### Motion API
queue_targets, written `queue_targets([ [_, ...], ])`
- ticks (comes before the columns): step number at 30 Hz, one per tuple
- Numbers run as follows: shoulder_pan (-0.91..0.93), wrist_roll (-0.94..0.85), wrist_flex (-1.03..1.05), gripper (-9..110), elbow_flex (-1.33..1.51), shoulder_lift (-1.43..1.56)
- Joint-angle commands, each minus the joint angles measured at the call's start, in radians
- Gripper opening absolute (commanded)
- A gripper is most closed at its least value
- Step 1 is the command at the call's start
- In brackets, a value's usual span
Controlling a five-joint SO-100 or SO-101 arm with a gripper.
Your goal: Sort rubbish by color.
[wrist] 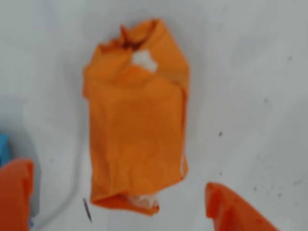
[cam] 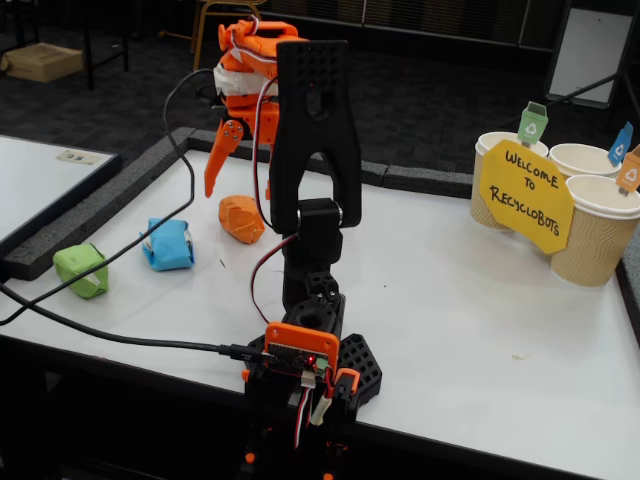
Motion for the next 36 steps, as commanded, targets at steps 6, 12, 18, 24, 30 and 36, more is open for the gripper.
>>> queue_targets([
  [6, 0.037, -0.02, -0.023, 25, -0.156, -0.051],
  [12, 0.04, -0.018, -0.055, 25, -0.081, -0.077],
  [18, 0.04, -0.012, -0.107, 23, -0.015, -0.089],
  [24, 0.038, -0.008, -0.163, 21, 0.074, -0.101],
  [30, 0.035, -0.008, -0.204, 0, 0.121, -0.115],
  [36, 0.052, -0.006, -0.219, 0, 0.126, -0.112],
])
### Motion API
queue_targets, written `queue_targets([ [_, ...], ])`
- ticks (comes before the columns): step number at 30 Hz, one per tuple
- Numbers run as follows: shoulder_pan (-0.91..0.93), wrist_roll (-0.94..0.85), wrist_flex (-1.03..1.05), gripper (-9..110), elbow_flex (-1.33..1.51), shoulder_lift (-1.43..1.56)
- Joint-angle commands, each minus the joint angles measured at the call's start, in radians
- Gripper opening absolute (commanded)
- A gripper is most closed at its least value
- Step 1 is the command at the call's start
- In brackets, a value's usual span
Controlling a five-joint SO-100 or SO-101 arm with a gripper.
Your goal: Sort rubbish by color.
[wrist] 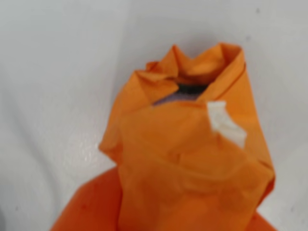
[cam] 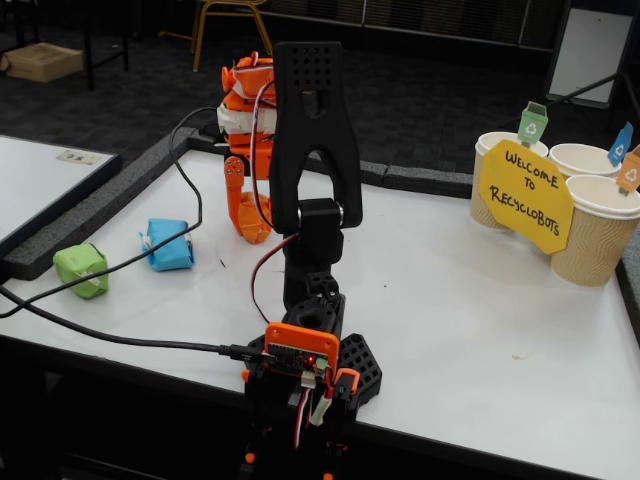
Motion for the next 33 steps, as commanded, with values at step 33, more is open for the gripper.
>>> queue_targets([
  [33, -0.091, 0.433, 0.12, 0, 0.612, 1.258],
])
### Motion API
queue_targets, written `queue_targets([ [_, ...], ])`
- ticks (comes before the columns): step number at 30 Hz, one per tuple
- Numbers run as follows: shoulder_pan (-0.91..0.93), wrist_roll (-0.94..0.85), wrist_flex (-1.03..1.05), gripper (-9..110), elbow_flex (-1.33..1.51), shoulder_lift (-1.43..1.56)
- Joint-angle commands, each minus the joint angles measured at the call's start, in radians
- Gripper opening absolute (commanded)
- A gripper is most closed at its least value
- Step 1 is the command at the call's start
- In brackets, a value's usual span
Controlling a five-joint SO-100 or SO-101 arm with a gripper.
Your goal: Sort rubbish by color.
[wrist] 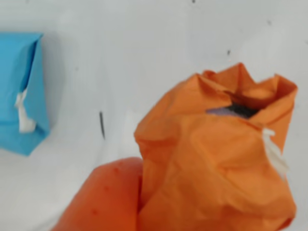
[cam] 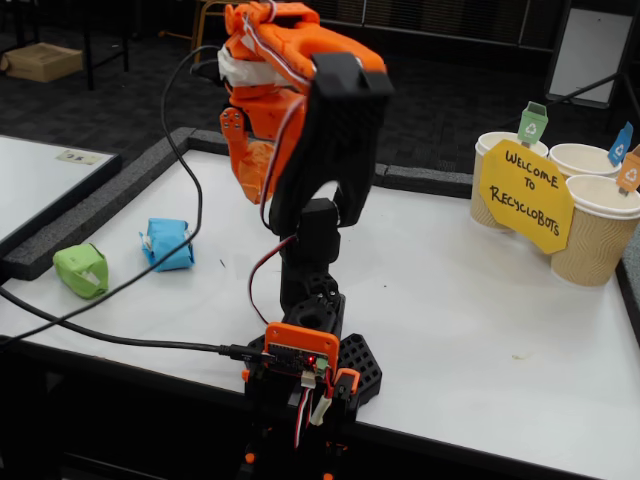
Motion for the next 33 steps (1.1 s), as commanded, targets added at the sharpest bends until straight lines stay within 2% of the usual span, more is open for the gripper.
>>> queue_targets([
  [1, -0.014, 0.095, -0.015, 0, 0.094, 0.345],
  [6, 0.009, 0.238, -0.017, 0, 0.23, 0.611],
  [12, 0.141, 0.36, -0.015, 0, 0.296, 0.811],
  [24, 0.35, 0.505, -0.057, 0, 0.35, 1.019],
  [33, 0.503, 0.529, -0.066, 0, 0.374, 1.195],
])
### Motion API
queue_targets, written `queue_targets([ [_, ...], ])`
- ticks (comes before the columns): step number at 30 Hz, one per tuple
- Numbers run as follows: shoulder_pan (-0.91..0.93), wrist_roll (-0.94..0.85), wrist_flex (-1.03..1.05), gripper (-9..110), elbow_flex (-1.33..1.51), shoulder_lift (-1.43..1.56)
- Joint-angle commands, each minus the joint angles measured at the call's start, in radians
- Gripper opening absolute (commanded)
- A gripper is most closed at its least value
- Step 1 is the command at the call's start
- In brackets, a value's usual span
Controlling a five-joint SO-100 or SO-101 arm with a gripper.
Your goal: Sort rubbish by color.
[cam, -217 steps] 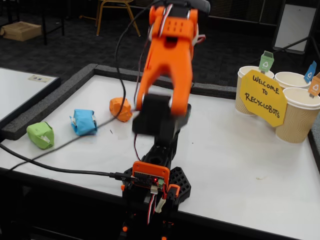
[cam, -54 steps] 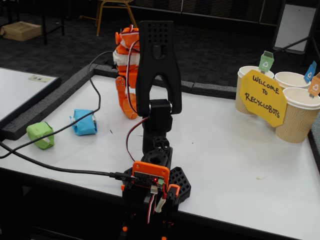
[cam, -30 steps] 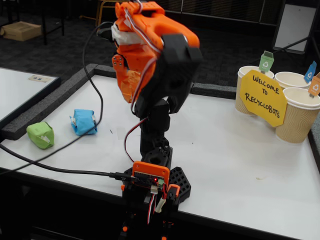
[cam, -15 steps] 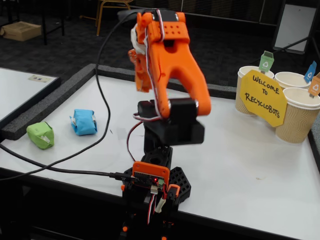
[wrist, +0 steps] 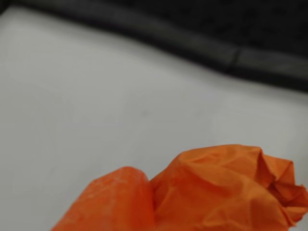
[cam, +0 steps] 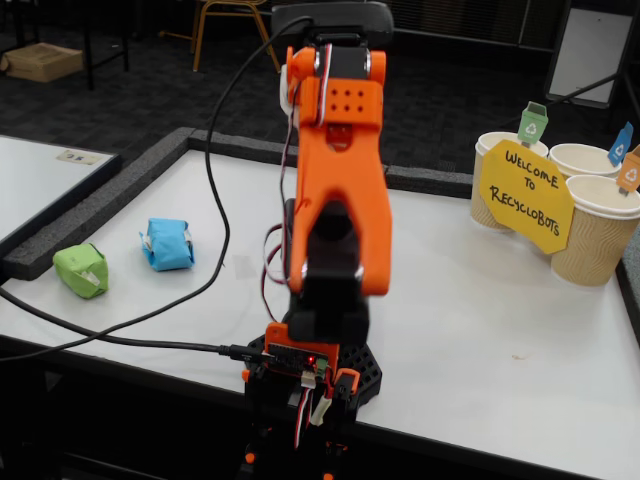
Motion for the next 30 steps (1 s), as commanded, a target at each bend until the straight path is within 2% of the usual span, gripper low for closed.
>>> queue_targets([
  [1, 0.104, 0.023, -0.035, 0, -0.021, 0.054],
  [13, 0.417, 0.071, -0.123, 0, -0.072, 0.06],
  [30, 0.713, 0.147, -0.16, 0, -0.141, 0.063],
])
